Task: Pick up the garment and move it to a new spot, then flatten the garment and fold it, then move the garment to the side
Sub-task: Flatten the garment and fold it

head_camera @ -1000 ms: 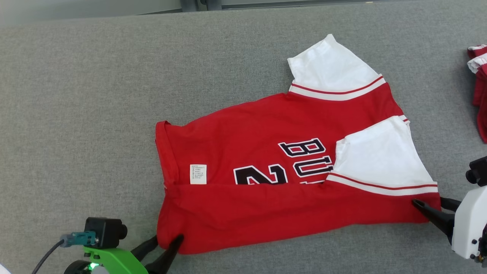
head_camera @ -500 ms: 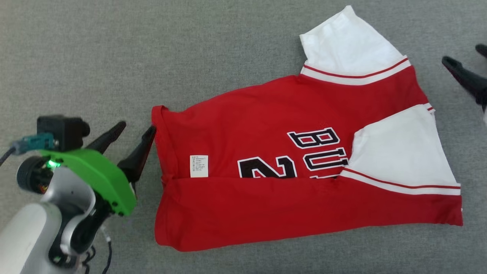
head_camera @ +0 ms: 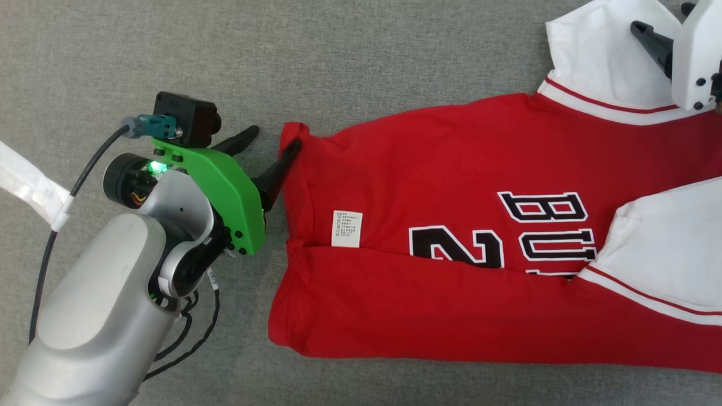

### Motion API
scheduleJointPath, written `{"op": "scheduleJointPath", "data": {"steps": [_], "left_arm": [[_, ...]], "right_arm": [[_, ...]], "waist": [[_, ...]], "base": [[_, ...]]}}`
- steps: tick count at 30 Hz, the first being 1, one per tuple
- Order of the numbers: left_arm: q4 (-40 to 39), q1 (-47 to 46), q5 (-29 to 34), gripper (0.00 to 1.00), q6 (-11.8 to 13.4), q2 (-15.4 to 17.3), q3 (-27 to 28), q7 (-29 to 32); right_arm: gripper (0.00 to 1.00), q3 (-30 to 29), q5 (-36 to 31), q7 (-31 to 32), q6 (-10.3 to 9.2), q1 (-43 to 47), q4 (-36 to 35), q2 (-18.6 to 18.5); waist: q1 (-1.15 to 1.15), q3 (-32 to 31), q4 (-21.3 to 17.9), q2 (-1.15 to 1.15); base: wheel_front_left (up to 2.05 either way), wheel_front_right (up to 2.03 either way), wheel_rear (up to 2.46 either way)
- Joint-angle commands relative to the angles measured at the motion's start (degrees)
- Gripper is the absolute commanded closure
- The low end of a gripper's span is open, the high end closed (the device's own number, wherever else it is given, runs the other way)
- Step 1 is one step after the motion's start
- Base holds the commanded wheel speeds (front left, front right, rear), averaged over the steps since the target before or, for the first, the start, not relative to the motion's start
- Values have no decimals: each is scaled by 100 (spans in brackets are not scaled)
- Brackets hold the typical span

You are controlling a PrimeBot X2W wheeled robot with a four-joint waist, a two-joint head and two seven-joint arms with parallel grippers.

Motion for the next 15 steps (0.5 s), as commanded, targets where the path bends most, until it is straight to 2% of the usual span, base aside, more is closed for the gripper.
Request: {"op": "scheduleJointPath", "data": {"steps": [1,5,13,14,15], "left_arm": [[81,-99,45,0,-42,-51,-44,0],[202,-178,104,0,-101,-96,-137,0],[213,-206,-21,0,-296,-230,-327,116],[206,-218,-33,7,-319,-255,-333,105],[201,-231,-55,32,-351,-266,-366,131]], "right_arm": [[0,59,-37,-60,0,-108,95,-44],[0,327,100,-120,0,-242,267,-112],[0,857,379,-166,2,-522,490,9],[0,917,400,-192,2,-561,536,19],[0,985,449,-172,2,-580,554,41]], "waist": [[-2,91,100,0],[-2,113,107,0],[-2,126,99,0],[-2,125,96,0],[-2,122,93,0]], "base": [[0,0,0],[0,0,0],[0,0,0],[0,0,0],[0,0,0]]}}
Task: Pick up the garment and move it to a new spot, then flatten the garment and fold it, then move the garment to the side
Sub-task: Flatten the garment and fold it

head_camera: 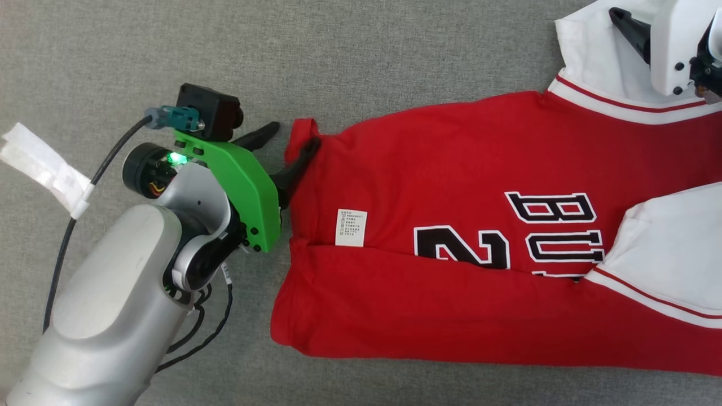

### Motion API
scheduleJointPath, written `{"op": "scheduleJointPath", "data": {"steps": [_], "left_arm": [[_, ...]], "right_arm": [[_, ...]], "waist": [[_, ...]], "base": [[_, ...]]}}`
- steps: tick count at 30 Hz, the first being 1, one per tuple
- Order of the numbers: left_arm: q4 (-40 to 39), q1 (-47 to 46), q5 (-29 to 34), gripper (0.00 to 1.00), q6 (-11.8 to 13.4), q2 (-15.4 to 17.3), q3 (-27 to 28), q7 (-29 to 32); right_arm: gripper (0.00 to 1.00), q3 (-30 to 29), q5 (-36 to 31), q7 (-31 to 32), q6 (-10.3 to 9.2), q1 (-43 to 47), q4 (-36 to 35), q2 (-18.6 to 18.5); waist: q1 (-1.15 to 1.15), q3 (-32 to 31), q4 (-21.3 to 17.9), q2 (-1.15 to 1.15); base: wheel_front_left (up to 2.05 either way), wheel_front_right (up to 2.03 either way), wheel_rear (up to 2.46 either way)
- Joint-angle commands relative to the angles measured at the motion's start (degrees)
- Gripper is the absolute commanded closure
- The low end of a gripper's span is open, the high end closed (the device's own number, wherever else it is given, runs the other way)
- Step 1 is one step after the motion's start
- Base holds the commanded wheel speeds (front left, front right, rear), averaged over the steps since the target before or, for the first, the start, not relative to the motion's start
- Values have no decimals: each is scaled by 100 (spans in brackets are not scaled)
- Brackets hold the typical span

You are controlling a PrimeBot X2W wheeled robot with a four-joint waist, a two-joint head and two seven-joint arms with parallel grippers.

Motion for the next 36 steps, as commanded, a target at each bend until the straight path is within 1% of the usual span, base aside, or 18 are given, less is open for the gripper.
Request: {"op": "scheduleJointPath", "data": {"steps": [1,2,3,4,5,7,8,13,18,21,23,27,29,32,35,36], "left_arm": [[29,5,-59,55,-88,-86,-148,99],[17,-2,-73,80,-116,-103,-156,102],[5,-17,-105,100,-149,-117,-189,145],[-2,-29,-114,100,-176,-110,-214,158],[7,-47,-125,100,-161,-114,-202,159],[19,-110,-86,100,-126,-99,-164,102],[42,-159,-51,100,-42,-96,-62,5],[119,-338,158,100,197,23,231,-362],[149,-357,126,100,282,104,434,-581],[97,-277,114,100,294,100,471,-693],[-8,-131,89,100,276,127,503,-803],[-447,254,-22,100,378,219,688,-1090],[-690,587,-121,100,427,266,746,-1176],[-1102,1201,-249,100,588,394,846,-1317],[-1341,1696,-329,100,740,486,965,-1437],[-1409,1887,-363,100,792,533,1015,-1482]], "right_arm": [[0,158,88,39,5,46,92,71],[0,205,119,26,5,25,117,71],[6,269,176,12,5,-7,132,75],[86,315,216,-8,5,-30,142,76],[100,364,276,-40,5,-54,157,75],[100,377,355,-218,3,-153,165,39],[100,360,355,-368,-1,-240,176,-1],[100,232,354,-1028,0,-534,285,-82],[100,107,455,-1493,-1,-693,438,-132],[100,163,645,-1728,0,-524,198,-150],[100,179,803,-1948,0,-305,-81,-246],[100,9,1068,-2438,0,351,-743,-534],[100,-99,1185,-2663,1,900,-1097,-673],[100,-365,1282,-3011,2,1891,-1631,-815],[100,-630,1289,-3241,2,2804,-2003,-731],[100,-696,1268,-3295,2,3130,-2138,-651]], "waist": [[0,-3,-10,0],[0,-3,-17,0],[0,-3,-25,0],[0,-3,-33,0],[0,-6,-42,0],[0,-12,-67,0],[0,-17,-87,0],[0,-13,-204,0],[0,-118,-370,0],[0,-187,-468,0],[0,-255,-558,0],[0,-411,-738,0],[0,-535,-815,0],[0,-826,-967,0],[0,-1047,-1069,0],[0,-1124,-1118,0]], "base": [[0,0,0],[0,0,0],[0,0,0],[0,0,0],[0,0,0],[0,0,0],[0,0,0],[0,0,0],[0,0,0],[0,0,0],[0,0,0],[0,0,0],[0,0,0],[0,0,0],[0,0,0],[0,0,0]]}}
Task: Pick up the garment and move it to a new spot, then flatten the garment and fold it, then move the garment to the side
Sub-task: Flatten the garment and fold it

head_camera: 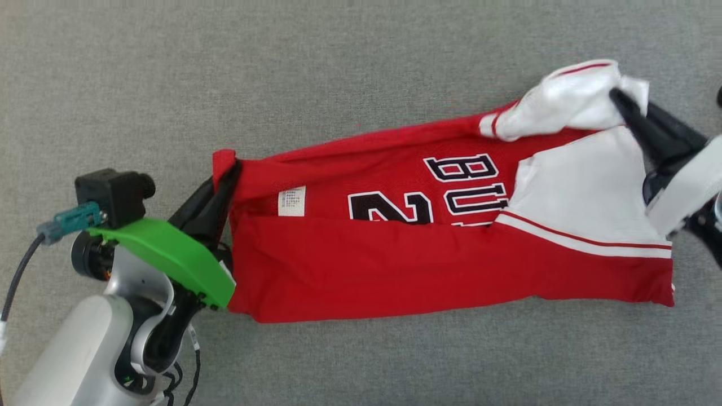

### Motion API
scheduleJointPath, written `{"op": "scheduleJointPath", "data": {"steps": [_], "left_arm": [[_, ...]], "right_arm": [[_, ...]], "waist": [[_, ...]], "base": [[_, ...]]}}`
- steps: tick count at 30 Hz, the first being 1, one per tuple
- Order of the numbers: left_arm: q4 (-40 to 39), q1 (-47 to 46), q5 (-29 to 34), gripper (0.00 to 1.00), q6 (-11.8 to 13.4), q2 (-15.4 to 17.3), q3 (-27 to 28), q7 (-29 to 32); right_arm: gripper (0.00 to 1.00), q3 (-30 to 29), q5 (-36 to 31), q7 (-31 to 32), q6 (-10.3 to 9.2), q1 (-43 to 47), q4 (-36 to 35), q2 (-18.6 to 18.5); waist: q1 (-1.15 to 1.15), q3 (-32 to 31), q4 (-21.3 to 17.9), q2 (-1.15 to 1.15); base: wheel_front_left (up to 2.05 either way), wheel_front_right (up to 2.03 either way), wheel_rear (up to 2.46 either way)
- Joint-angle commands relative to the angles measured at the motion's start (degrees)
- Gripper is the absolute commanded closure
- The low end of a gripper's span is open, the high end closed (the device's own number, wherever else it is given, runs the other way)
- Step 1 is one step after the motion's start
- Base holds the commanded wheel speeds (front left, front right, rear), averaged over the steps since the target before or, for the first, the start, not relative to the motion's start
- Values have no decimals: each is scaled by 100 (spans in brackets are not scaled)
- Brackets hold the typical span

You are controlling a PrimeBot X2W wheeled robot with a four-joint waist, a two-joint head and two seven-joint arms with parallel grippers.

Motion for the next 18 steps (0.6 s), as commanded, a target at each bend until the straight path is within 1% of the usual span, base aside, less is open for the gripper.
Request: {"op": "scheduleJointPath", "data": {"steps": [1,4,8,14,18], "left_arm": [[-69,238,-70,100,75,58,94,-94],[-258,637,-270,100,127,81,218,-216],[-398,1003,-304,100,140,125,207,-279],[-391,1151,-236,100,86,95,25,-265],[-203,1255,-77,100,91,204,-90,-280]], "right_arm": [[100,-72,-55,-75,0,359,-134,131],[100,-262,-164,-133,0,1014,-350,418],[100,-511,-309,-96,0,1531,-499,769],[100,-820,-532,28,0,1882,-774,1081],[100,-919,-610,207,0,2098,-905,1237]], "waist": [[0,-372,-273,0],[0,-548,-390,0],[0,-706,-461,0],[0,-889,-471,0],[0,-944,-486,0]], "base": [[0,0,0],[0,0,0],[0,0,0],[0,0,0],[0,0,0]]}}
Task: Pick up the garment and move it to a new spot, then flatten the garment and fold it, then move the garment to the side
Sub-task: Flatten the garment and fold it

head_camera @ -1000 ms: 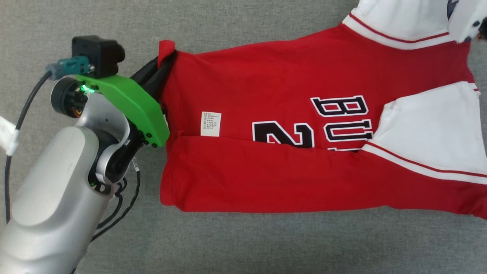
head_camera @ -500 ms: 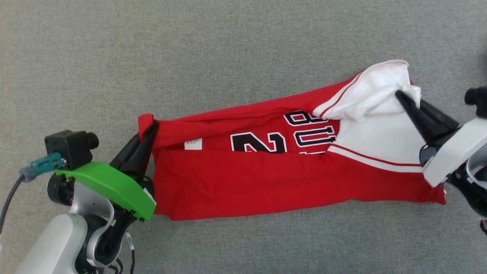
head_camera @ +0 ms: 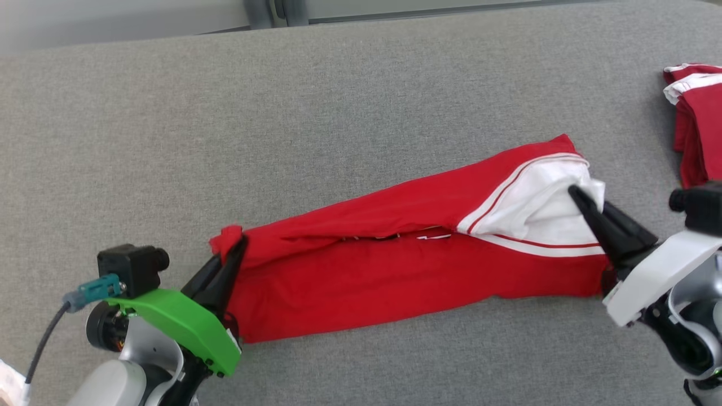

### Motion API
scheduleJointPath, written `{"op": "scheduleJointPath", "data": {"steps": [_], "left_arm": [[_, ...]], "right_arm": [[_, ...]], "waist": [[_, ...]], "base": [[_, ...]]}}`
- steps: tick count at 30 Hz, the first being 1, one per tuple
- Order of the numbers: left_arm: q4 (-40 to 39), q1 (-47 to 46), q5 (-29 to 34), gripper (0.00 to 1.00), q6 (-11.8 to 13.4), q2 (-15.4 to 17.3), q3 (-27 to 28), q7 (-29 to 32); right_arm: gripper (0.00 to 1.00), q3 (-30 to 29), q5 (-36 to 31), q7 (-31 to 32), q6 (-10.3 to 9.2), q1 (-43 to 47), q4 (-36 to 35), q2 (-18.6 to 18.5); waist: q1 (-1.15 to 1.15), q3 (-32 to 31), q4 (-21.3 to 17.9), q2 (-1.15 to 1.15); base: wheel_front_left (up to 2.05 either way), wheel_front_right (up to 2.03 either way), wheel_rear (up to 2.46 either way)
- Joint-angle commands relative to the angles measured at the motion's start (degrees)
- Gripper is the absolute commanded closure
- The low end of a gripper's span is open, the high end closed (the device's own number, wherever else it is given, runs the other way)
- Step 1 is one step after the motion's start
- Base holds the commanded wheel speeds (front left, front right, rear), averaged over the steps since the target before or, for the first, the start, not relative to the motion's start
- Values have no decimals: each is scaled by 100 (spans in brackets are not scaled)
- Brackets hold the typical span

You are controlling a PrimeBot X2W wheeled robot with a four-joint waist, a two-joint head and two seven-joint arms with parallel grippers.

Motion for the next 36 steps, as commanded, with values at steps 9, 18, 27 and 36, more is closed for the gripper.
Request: {"op": "scheduleJointPath", "data": {"steps": [9,18,27,36], "left_arm": [[742,230,190,0,-52,-44,-199,-184],[1287,382,894,0,592,-78,-67,-1108],[1071,423,1501,0,987,-609,222,-2394],[746,647,2188,0,684,-1397,899,-2458]], "right_arm": [[0,326,-534,257,0,96,519,46],[0,-283,-638,645,1,2,452,8],[0,-388,-1271,1635,1,-666,959,358],[0,-432,-1575,1918,-1,-881,2091,573]], "waist": [[0,0,-11,0],[0,16,-17,0],[0,332,158,0],[0,351,333,0]], "base": [[0,0,0],[0,0,0],[0,0,0],[0,0,0]]}}
